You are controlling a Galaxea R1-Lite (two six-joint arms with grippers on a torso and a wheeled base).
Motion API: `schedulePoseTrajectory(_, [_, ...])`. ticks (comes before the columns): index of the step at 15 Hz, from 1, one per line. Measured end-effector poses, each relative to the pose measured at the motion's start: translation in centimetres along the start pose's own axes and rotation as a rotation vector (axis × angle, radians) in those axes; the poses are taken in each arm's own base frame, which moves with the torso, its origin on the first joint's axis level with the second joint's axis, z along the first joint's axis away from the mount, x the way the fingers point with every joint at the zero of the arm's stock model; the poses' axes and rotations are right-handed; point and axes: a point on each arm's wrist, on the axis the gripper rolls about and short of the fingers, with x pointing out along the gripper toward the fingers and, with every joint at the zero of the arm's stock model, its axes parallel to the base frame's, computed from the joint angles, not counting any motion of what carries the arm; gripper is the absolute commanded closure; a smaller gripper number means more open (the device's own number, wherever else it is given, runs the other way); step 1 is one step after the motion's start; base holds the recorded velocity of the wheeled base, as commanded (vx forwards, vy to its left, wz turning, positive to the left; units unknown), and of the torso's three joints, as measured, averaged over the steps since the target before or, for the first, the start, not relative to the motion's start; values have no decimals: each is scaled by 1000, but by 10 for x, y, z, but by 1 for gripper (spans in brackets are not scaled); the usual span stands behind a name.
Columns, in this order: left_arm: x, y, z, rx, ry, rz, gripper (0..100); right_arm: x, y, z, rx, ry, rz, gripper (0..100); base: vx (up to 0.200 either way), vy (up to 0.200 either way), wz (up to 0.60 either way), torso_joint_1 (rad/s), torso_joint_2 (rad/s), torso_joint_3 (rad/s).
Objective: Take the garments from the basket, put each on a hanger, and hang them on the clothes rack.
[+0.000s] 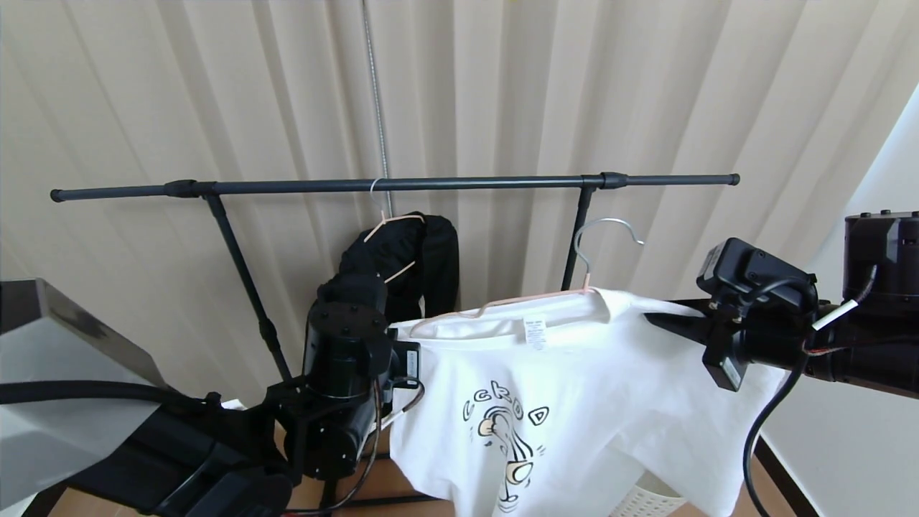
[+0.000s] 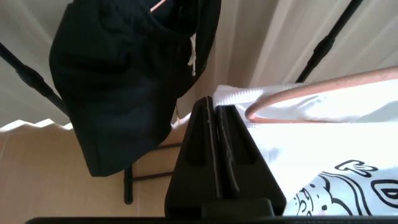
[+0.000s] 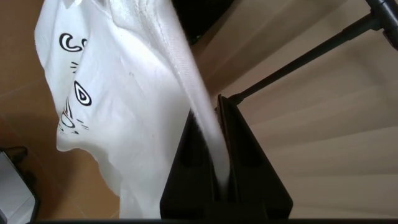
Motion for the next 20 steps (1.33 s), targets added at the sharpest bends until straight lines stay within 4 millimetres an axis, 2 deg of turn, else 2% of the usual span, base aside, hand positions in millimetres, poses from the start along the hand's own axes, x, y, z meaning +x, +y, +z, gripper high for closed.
schedulePoseTrajectory(3, [-7, 1, 11, 59, -32, -8, 100, 3, 3, 0, -3, 18, -4, 100, 0, 0, 0, 0, 0, 0])
schedulePoseTrajectory(7, [-23, -10, 27, 131, -92, -58, 100, 20, 16, 12, 43, 16, -68, 100, 0, 0, 0, 0, 0, 0])
schedulePoseTrajectory(10, [-33, -18, 30, 146, -109, -93, 100, 29, 29, 16, 77, -2, -38, 100, 0, 0, 0, 0, 0, 0])
schedulePoseTrajectory(17, [-40, -26, 33, 165, -125, -124, 100, 23, 43, 9, 53, -51, 115, 100, 0, 0, 0, 0, 0, 0])
schedulePoseTrajectory(20, [-47, -31, 35, 173, -138, -149, 100, 30, 47, 6, 58, -34, 137, 100, 0, 0, 0, 0, 0, 0])
